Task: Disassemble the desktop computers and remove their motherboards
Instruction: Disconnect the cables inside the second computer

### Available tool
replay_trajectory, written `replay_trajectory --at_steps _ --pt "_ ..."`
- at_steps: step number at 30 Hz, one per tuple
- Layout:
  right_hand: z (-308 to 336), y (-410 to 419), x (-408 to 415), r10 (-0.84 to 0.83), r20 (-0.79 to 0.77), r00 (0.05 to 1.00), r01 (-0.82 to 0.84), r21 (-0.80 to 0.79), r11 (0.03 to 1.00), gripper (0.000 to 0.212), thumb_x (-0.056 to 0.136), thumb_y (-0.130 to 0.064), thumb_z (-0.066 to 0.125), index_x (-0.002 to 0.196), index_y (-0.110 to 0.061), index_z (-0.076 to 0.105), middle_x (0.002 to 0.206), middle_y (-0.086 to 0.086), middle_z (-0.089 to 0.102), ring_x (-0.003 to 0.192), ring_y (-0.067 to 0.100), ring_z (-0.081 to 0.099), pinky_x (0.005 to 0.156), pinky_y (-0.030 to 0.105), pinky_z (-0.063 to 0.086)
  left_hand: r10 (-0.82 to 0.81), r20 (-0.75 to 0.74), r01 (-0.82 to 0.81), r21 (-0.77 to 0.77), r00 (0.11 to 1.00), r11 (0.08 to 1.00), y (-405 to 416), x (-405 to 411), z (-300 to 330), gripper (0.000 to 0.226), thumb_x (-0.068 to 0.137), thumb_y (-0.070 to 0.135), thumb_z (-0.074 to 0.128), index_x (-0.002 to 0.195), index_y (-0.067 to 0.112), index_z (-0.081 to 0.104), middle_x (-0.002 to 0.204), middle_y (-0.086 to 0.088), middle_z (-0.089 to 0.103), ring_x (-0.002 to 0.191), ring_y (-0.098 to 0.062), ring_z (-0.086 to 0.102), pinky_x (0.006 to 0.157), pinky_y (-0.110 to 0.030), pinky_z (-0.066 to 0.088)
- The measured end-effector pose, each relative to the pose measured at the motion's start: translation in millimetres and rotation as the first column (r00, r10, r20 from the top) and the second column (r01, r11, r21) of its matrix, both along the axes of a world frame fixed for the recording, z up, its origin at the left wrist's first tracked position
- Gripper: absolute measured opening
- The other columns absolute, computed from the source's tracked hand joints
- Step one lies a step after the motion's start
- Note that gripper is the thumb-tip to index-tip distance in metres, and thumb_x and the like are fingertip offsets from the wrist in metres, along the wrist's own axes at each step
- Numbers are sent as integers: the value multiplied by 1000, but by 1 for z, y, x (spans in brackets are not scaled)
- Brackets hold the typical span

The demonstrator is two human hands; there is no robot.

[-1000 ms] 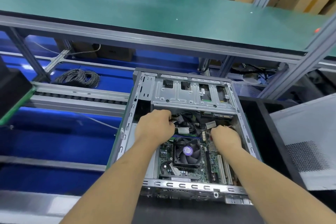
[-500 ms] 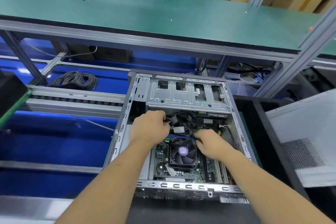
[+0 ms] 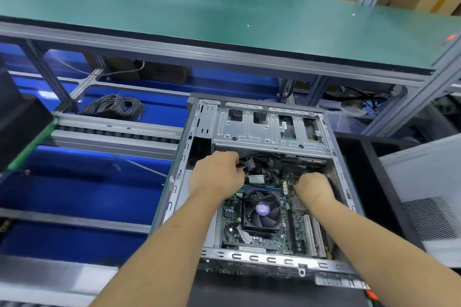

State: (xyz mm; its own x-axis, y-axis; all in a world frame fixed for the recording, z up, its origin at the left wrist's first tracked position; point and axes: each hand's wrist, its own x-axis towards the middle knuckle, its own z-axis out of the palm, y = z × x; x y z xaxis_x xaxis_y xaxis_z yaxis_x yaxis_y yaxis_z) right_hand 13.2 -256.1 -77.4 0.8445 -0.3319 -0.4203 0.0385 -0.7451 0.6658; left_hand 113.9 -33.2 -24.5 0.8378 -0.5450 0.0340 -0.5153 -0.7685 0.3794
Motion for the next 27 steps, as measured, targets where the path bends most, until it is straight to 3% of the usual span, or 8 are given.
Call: replay_trajectory --at_steps 10,20,25,27 --pt "3 -5 12 27 55 998 -26 -13 1000 35 90 6 50 111 -13 71 111 1 69 101 27 68 76 36 57 -6 9 6 9 1000 1000 0 -1 2 13 89 30 49 88 23 59 82 2 61 70 -25 58 60 -31 43" --pt "6 -4 9 47 40 998 -47 0 999 35 86 7 51 103 -14 72 102 -1 69 90 23 69 60 30 45 5 17 -5 2 1000 1000 1 -2 1 12 88 31 50 86 24 59 80 4 61 70 -24 57 59 -29 40" --pt "7 -6 10 55 45 997 -53 -41 998 34 87 7 50 107 -12 69 106 2 70 93 28 70 75 37 57 -1 23 1 6 1000 1000 0 -1 -1 11 88 31 50 82 24 57 76 5 59 67 -23 57 58 -30 40" --pt "6 -5 10 40 51 998 -38 -33 999 34 87 8 50 107 -12 69 106 2 69 93 28 69 69 35 56 3 26 -3 10 1000 1000 0 -1 -1 12 87 31 50 81 23 56 73 5 57 65 -22 55 56 -30 37"
